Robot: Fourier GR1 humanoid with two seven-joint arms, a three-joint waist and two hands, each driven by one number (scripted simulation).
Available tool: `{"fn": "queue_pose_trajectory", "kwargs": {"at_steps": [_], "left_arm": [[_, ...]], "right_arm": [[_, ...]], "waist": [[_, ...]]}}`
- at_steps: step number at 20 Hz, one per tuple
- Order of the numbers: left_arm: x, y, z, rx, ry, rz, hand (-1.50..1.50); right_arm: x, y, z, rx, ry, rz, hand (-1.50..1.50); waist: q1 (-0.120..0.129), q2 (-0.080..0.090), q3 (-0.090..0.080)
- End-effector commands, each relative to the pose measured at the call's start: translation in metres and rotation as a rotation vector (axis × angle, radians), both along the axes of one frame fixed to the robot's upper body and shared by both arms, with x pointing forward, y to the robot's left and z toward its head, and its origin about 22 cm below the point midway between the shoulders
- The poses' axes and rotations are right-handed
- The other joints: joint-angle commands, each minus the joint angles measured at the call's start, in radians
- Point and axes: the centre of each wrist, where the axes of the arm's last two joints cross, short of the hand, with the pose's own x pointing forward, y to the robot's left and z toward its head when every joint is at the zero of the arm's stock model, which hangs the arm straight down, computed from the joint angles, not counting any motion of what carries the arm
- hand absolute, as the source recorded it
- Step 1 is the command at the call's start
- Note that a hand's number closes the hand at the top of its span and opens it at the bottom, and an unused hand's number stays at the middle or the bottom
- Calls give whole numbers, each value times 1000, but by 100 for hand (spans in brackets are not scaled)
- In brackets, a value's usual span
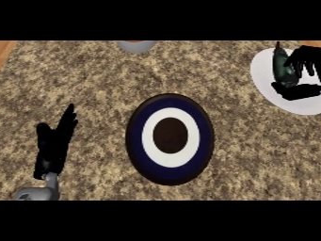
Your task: Pick the eggplant from the plate and place it in the plate
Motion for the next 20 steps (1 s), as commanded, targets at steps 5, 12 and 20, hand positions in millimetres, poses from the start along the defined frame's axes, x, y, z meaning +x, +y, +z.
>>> {"fn": "queue_pose_trajectory", "kwargs": {"at_steps": [5, 12, 20], "left_arm": [[-1, -15, 7, -17, -16, -20, 0], [5, -28, -2, 0, -15, -68, 0], [5, -10, -5, -11, -26, -71, 0]], "right_arm": [[14, -42, 19, 63, 30, -153, 150], [26, -50, -1, 6, 83, -222, 150], [6, -91, -7, -34, 296, -229, 150]], "waist": [[26, 7, 1], [55, 22, 3], [70, 32, 3]]}}
